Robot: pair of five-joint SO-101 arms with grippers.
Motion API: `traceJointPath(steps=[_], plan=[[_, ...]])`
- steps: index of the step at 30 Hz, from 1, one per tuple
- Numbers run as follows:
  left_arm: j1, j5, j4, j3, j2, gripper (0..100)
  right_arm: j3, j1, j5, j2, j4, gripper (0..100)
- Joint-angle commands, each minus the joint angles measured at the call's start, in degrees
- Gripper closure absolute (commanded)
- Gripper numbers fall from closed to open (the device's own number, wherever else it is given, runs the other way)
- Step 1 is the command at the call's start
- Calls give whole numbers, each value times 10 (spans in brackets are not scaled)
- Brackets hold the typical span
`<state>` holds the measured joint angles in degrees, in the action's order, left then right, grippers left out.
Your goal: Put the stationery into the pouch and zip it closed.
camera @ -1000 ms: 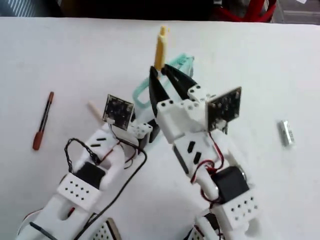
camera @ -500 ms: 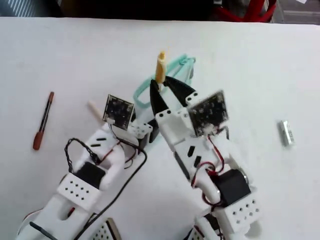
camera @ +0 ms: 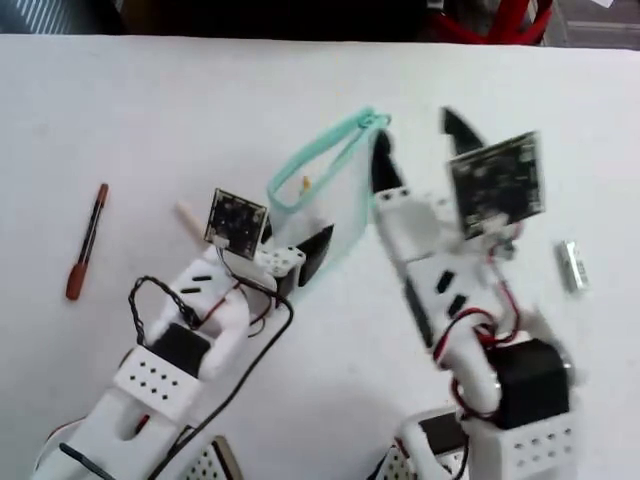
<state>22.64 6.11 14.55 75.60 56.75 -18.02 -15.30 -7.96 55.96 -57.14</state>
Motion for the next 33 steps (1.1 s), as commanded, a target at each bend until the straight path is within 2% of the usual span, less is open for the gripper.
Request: traceJointPath(steps=[1,3,6,11,15,21,26,33], plan=[[-6,1,-9,-8,11,766,68,129,-11,-72,-57,781],[-6,1,-9,-7,11,766,84,198,-41,-132,-81,783],[-6,1,-9,-6,11,766,117,263,-117,-223,-129,783],[-6,0,-9,-6,11,767,158,322,-289,-349,-192,783],[-6,-1,-8,-5,10,767,164,383,-373,-446,-174,783],[-6,-1,-8,-5,9,772,224,487,-402,-603,-120,783],[-3,-31,-8,-5,11,801,271,493,-400,-725,-131,783],[-6,-30,-8,-5,10,801,309,496,-400,-831,-131,785]])
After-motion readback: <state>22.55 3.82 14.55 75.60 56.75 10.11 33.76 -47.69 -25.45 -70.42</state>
